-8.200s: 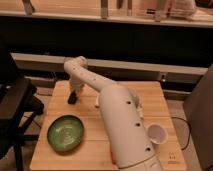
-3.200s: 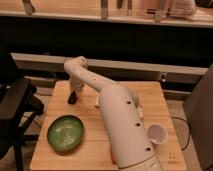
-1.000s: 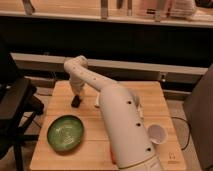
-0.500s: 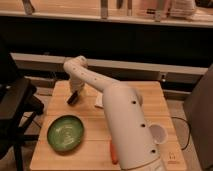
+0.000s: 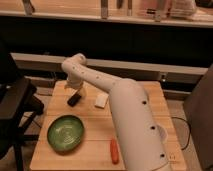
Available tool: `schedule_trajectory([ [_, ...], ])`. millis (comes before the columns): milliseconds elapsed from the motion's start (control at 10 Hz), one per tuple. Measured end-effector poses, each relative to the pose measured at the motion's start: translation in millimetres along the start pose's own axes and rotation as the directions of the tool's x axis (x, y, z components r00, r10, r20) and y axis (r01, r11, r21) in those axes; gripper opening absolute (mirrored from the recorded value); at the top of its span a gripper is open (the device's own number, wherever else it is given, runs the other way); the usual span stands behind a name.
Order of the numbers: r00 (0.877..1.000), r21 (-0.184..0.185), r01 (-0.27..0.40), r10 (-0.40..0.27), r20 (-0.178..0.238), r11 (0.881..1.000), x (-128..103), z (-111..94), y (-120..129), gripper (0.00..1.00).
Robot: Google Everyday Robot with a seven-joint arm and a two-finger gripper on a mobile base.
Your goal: Place the eraser in the ceramic cup
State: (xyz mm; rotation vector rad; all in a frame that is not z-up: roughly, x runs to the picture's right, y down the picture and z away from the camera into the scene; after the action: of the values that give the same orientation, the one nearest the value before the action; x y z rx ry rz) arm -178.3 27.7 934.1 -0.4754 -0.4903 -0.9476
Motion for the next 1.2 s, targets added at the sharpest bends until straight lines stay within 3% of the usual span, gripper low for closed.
schedule_trajectory([
  [200,1.000,-0.008,-0.001,0.001,0.025,1.000,3.5,11.0,2.8,0.80],
  [600,0.997,-0.068,-0.024,0.029,0.073,0.997,10.6,46.2,6.1,0.79],
  [800,0.997,-0.089,-0.035,0.041,0.072,0.995,12.3,58.3,6.3,0.66],
  [1200,0.999,-0.101,-0.031,0.034,0.025,0.994,10.2,52.4,1.8,0.24],
])
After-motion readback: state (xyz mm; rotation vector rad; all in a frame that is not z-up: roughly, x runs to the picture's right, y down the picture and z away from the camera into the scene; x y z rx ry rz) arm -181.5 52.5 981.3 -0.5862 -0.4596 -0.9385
